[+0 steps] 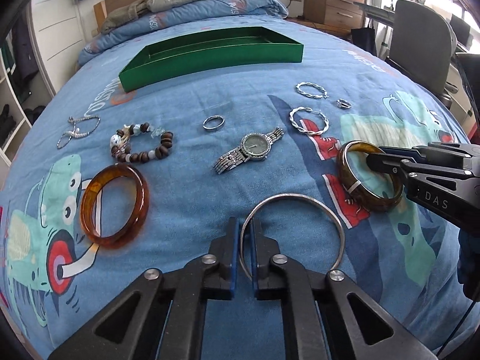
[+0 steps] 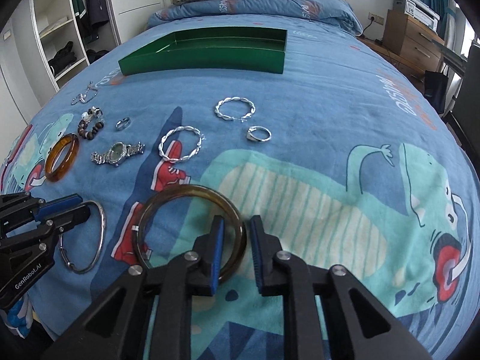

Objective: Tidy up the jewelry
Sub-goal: 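Grasp the dark bangle with the right tool while the left tool grasps the silver bangle, then carry both bangles into the green tray and open both tools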

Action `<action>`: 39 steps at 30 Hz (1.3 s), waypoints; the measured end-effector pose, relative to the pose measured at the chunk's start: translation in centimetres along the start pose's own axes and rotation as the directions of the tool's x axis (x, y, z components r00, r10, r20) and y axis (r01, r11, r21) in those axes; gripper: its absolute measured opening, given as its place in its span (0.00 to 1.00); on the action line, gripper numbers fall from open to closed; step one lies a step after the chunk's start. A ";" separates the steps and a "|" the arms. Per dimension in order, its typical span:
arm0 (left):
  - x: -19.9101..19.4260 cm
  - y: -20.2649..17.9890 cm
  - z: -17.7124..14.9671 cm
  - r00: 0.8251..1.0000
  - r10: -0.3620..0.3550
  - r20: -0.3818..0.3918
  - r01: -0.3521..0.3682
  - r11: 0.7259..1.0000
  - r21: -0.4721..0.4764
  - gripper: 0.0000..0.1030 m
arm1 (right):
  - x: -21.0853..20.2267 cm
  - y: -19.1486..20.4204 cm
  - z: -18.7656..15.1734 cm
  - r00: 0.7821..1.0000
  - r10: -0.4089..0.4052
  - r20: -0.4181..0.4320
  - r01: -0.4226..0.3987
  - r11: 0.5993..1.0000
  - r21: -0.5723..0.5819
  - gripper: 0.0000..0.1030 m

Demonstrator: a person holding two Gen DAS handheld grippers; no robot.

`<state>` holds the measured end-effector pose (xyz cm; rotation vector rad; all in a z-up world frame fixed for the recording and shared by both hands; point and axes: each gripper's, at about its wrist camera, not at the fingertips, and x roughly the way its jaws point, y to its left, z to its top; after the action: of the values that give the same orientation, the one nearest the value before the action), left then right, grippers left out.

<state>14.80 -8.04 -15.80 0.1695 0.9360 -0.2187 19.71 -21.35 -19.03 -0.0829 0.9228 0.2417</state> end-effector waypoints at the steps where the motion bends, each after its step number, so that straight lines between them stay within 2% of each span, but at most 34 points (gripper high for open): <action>1: -0.1 0.0 0.2 1.000 0.004 0.006 -0.004 1.000 0.007 0.04 | 0.0 0.0 0.1 1.000 0.000 0.002 0.000 1.000 -0.005 0.10; 6: -1.7 0.3 1.6 0.998 0.006 0.065 -0.007 1.000 0.011 0.04 | -1.6 -0.6 0.1 0.998 -0.008 0.063 0.008 1.000 0.009 0.09; 10: -3.7 1.6 4.6 0.990 0.005 0.141 -0.004 1.000 -0.010 0.04 | -4.3 -1.4 2.0 0.987 -0.033 0.160 0.029 0.999 0.026 0.09; 15: -4.8 4.7 11.1 0.973 0.041 0.229 -0.030 0.998 -0.050 0.04 | -6.6 -2.8 7.3 0.960 -0.060 0.273 0.051 0.998 0.039 0.09; 20: -3.3 7.4 18.3 0.959 0.086 0.269 -0.069 0.995 -0.071 0.03 | -5.5 -4.9 14.2 0.940 -0.093 0.329 0.071 0.994 0.079 0.09; 25: -0.7 8.7 23.9 0.961 0.072 0.266 -0.052 0.995 -0.080 0.04 | -1.7 -5.7 19.7 0.943 -0.097 0.320 0.068 0.993 0.099 0.09; 31: 4.5 8.4 28.2 0.976 0.007 0.216 0.019 0.993 -0.117 0.04 | 4.3 -5.2 23.1 0.967 -0.065 0.247 0.038 0.993 0.111 0.09; 35: 8.1 9.5 28.8 0.985 0.004 0.171 0.025 0.985 -0.169 0.04 | 7.8 -4.2 24.2 0.982 -0.050 0.183 0.034 0.996 0.087 0.09; 39: 11.8 12.6 27.5 0.994 0.054 0.091 -0.031 0.971 -0.238 0.04 | 11.0 -3.8 24.9 0.992 -0.060 0.112 0.053 0.997 0.064 0.09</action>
<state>46.20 -3.81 -8.77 -0.0414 0.8539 -0.0736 46.40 -18.80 -12.87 -0.0386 0.8128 0.1634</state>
